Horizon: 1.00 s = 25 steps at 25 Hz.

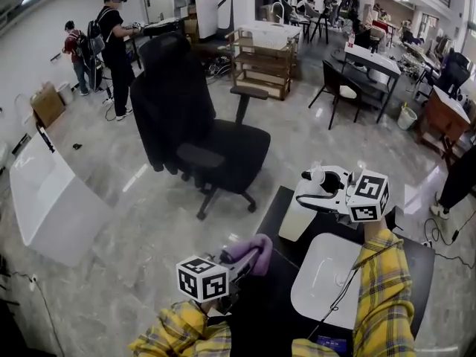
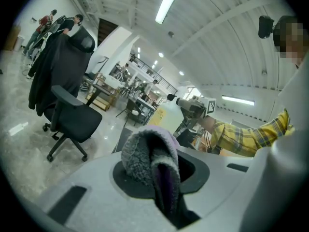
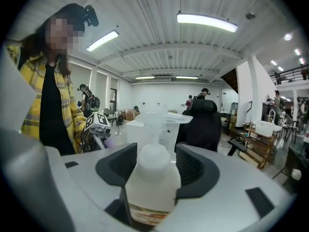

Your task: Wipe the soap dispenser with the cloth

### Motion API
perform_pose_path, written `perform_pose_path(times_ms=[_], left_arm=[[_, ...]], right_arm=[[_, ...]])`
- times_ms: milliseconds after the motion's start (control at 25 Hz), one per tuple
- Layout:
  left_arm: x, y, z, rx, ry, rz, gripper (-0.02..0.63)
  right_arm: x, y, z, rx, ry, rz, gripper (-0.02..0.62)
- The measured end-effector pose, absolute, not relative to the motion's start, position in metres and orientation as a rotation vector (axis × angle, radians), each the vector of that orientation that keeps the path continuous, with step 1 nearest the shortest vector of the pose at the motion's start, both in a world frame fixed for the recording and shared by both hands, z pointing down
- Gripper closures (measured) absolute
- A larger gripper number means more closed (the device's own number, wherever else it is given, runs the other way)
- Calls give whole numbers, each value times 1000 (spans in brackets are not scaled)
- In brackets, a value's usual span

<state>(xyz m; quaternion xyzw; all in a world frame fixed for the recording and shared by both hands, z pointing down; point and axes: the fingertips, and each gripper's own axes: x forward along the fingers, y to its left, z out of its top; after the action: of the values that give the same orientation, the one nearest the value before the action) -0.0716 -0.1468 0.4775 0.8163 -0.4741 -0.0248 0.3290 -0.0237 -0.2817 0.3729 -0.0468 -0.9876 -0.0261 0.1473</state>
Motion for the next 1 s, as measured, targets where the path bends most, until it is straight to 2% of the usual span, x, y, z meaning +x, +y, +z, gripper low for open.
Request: perform_pose_path(times_ms=[280,1000], left_arm=[[-70,-151,479,2136,-1238,-61,557],[-48,-169,472,2204,-1166,-59,557]], right_arm=[[-26,-276,373,-142,-2828,-118,411],[-17,-294,374,550,-2801,-54,414]])
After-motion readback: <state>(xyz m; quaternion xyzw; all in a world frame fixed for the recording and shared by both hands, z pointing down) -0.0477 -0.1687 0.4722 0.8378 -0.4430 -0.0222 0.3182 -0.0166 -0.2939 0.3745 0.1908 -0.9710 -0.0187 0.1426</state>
